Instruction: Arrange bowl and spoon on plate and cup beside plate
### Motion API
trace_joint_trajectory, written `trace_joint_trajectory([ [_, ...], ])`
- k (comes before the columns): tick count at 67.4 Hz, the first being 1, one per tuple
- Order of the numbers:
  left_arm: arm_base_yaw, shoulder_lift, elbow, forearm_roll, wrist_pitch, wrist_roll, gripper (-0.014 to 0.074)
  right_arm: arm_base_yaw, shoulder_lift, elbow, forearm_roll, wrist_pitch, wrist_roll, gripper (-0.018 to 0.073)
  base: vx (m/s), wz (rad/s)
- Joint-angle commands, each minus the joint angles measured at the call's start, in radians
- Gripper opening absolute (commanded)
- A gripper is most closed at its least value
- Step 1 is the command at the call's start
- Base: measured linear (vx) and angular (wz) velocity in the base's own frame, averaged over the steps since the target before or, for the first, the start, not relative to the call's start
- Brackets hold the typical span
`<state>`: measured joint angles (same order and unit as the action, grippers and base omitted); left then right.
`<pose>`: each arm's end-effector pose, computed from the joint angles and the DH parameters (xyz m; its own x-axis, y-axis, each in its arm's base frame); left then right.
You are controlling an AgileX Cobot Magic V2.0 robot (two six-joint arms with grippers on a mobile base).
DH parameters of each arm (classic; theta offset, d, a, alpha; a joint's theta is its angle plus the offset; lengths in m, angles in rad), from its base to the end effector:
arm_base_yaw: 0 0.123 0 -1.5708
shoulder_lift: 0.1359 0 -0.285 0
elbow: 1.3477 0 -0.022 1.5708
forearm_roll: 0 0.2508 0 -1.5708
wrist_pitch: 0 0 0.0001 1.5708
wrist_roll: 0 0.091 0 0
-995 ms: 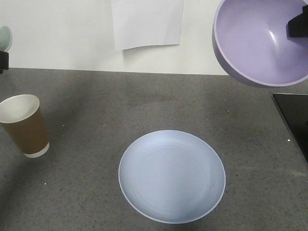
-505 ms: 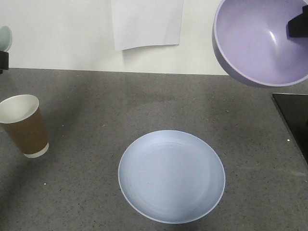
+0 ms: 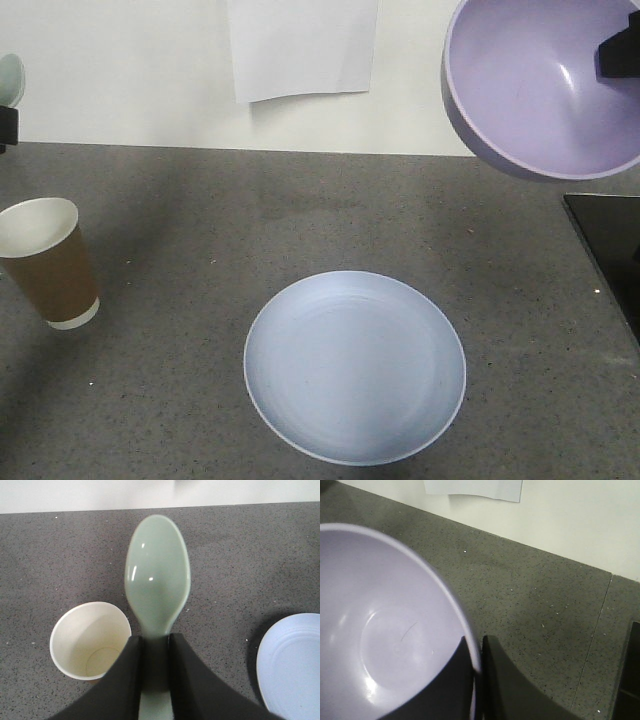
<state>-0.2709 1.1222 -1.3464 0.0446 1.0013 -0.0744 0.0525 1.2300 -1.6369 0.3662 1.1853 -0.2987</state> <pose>0.2075 -0.0541 0.4340 -0.6242 0.1212 -0.7718 0.2084 0.9779 -0.0150 0.2179 0.0417 0.4872 -0.5621 -0.1758 -0.8082 -0.4018 0.9121 0.0810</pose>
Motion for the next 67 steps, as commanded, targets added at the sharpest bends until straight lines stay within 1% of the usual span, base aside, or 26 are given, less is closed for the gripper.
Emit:
trace_joint_trajectory([
  [1, -0.004, -0.019, -0.027, -0.004, -0.056, -0.009, -0.0006, -0.005, -0.020, -0.027, 0.019, -0.063, 0.001, -0.0004, 0.00, 0.00],
  [67, -0.004, -0.019, -0.027, -0.004, -0.056, -0.009, -0.0006, -0.005, -0.020, -0.027, 0.019, -0.063, 0.001, -0.0004, 0.00, -0.01],
])
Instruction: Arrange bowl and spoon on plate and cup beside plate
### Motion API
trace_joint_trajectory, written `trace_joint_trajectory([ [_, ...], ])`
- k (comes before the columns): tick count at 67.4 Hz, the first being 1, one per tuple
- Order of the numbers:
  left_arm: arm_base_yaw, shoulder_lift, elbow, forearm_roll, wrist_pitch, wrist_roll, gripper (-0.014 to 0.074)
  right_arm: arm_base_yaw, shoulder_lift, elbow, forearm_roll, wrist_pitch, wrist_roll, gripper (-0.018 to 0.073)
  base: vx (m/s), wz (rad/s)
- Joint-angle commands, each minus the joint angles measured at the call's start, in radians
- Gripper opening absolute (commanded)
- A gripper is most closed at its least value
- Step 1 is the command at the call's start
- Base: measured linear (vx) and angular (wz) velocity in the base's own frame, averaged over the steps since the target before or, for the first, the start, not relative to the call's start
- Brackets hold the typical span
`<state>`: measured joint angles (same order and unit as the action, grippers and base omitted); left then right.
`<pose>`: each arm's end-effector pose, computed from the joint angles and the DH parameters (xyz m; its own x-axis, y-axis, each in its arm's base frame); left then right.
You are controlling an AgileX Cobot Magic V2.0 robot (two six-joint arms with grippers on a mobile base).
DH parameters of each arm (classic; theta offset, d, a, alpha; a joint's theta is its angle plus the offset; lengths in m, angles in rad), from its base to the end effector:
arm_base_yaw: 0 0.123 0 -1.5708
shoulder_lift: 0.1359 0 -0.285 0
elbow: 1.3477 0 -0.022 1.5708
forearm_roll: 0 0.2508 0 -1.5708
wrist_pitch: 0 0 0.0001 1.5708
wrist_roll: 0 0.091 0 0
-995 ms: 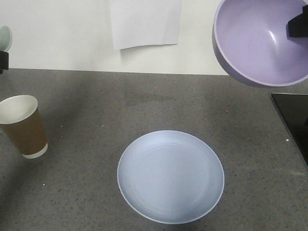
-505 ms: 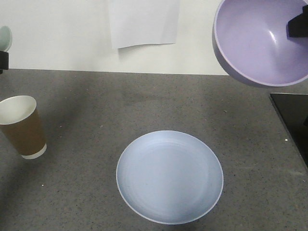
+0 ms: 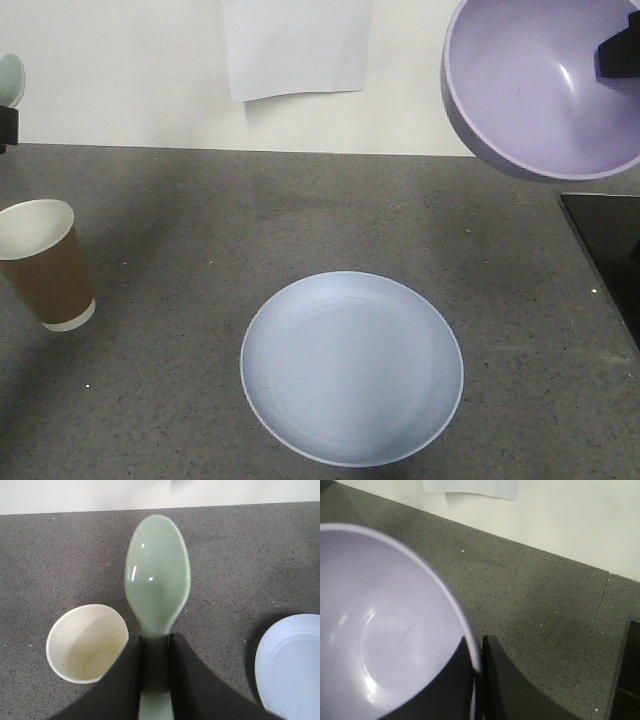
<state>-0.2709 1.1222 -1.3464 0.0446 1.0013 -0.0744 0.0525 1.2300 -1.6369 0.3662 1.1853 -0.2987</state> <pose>0.2075 -0.0541 0.4340 -0.6242 0.1212 -0.7718 0.2084 0.9779 -0.0150 0.2179 0.0417 0.4872 -0.5621 -0.1758 -0.8082 -0.4018 0.9121 0.0810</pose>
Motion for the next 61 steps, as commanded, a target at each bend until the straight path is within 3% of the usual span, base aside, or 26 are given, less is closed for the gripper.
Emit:
trace_joint_trajectory([
  [1, -0.004, -0.019, -0.027, -0.004, -0.056, -0.009, -0.0006, -0.005, -0.020, -0.027, 0.019, -0.063, 0.001, -0.0004, 0.00, 0.00],
  [61, -0.004, -0.019, -0.027, -0.004, -0.056, -0.009, -0.0006, -0.005, -0.020, -0.027, 0.019, -0.063, 0.001, -0.0004, 0.00, 0.00],
])
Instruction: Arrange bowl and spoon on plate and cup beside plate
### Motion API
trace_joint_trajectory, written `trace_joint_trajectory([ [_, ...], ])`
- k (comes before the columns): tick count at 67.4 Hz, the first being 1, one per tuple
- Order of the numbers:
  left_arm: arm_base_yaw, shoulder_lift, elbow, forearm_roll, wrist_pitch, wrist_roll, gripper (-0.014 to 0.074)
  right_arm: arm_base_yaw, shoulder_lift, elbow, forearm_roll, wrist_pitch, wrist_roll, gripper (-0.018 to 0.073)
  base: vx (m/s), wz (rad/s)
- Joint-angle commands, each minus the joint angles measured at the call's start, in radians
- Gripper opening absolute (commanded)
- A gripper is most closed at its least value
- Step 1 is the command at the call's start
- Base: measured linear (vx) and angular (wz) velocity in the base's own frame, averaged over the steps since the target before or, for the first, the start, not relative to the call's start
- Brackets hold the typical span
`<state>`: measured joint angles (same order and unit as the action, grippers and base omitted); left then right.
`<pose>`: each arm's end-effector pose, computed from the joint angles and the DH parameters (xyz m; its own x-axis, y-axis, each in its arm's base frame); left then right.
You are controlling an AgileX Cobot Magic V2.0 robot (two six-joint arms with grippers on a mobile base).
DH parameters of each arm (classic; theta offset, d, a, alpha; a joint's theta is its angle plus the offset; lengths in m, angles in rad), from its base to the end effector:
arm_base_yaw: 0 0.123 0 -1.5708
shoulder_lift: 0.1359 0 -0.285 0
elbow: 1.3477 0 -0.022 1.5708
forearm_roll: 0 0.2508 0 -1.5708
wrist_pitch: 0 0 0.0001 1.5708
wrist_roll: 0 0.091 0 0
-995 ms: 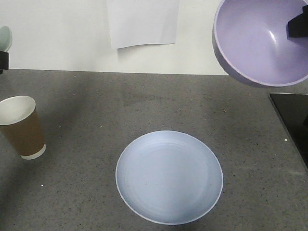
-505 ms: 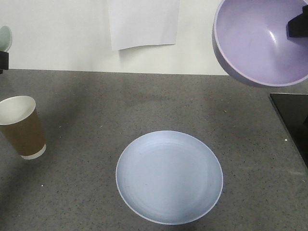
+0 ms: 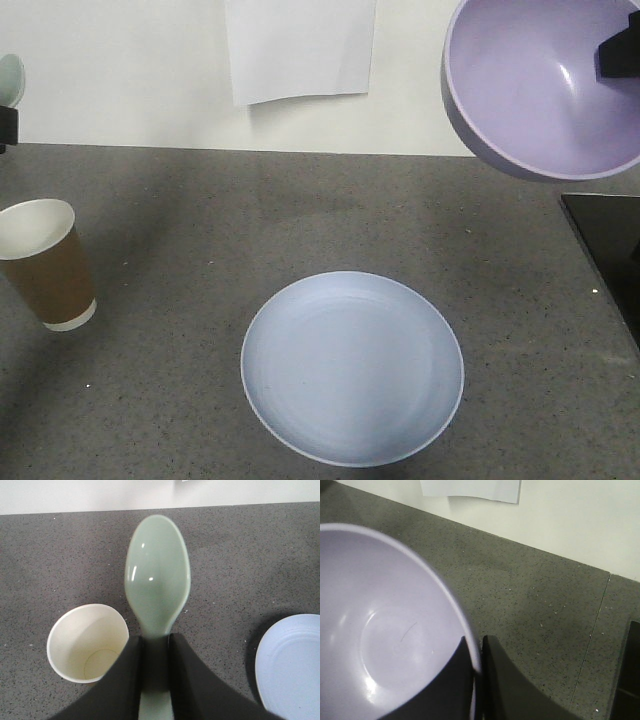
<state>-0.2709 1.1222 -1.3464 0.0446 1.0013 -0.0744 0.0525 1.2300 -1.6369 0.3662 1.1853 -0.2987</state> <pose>0.2075 -0.0541 0.4340 -0.6242 0.1212 -0.7718 0.2084 0.9779 -0.0150 0.2179 0.0417 0.4872 -0.5621 -0.1758 -0.8082 -0.4018 0.9121 0.0810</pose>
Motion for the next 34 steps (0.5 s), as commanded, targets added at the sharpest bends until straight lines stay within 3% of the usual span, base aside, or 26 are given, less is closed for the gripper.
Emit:
trace_joint_trajectory([
  [1, -0.004, -0.019, -0.027, -0.004, -0.056, -0.009, -0.0006, -0.005, -0.020, -0.027, 0.019, -0.063, 0.001, -0.0004, 0.00, 0.00],
  [34, -0.004, -0.019, -0.027, -0.004, -0.056, -0.009, -0.0006, -0.005, -0.020, -0.027, 0.019, -0.063, 0.001, -0.0004, 0.00, 0.00],
])
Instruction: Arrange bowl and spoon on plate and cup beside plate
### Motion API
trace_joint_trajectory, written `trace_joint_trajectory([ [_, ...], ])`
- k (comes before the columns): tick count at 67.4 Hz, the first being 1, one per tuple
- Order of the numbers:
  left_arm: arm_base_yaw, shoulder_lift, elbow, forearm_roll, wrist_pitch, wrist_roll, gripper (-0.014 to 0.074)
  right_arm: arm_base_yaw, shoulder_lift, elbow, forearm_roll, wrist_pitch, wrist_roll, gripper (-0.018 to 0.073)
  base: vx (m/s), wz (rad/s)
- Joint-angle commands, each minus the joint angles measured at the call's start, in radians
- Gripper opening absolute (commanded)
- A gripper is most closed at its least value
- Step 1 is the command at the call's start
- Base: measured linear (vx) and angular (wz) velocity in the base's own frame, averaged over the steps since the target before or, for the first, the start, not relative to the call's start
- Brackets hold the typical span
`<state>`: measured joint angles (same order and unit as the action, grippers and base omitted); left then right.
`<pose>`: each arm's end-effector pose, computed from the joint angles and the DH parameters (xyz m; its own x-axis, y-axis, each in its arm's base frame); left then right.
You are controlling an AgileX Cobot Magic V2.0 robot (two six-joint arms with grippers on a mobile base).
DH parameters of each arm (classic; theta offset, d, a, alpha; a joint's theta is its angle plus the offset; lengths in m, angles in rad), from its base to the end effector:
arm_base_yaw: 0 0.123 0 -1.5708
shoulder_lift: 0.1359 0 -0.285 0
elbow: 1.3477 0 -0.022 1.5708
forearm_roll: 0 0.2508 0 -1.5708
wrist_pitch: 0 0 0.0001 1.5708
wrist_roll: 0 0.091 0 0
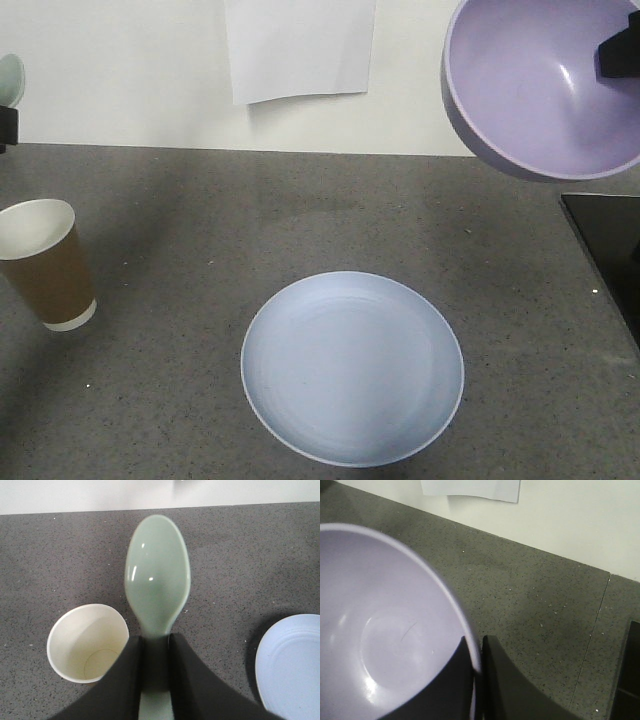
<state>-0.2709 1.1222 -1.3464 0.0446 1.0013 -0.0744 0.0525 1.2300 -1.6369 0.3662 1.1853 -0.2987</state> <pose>0.2075 -0.0541 0.4340 -0.6242 0.1212 -0.7718 0.2084 0.9779 -0.0150 0.2179 0.0417 0.4872 -0.5621 -0.1758 -0.8082 -0.4018 0.9121 0.0810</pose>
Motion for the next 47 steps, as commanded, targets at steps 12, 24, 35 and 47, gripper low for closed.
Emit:
trace_joint_trajectory([
  [12, -0.004, -0.019, -0.027, -0.004, -0.056, -0.009, -0.0006, -0.005, -0.020, -0.027, 0.019, -0.063, 0.001, -0.0004, 0.00, 0.00],
  [24, -0.004, -0.019, -0.027, -0.004, -0.056, -0.009, -0.0006, -0.005, -0.020, -0.027, 0.019, -0.063, 0.001, -0.0004, 0.00, 0.00],
  [35, -0.004, -0.019, -0.027, -0.004, -0.056, -0.009, -0.0006, -0.005, -0.020, -0.027, 0.019, -0.063, 0.001, -0.0004, 0.00, 0.00],
  [47, -0.004, -0.019, -0.027, -0.004, -0.056, -0.009, -0.0006, -0.005, -0.020, -0.027, 0.019, -0.063, 0.001, -0.0004, 0.00, 0.00],
])
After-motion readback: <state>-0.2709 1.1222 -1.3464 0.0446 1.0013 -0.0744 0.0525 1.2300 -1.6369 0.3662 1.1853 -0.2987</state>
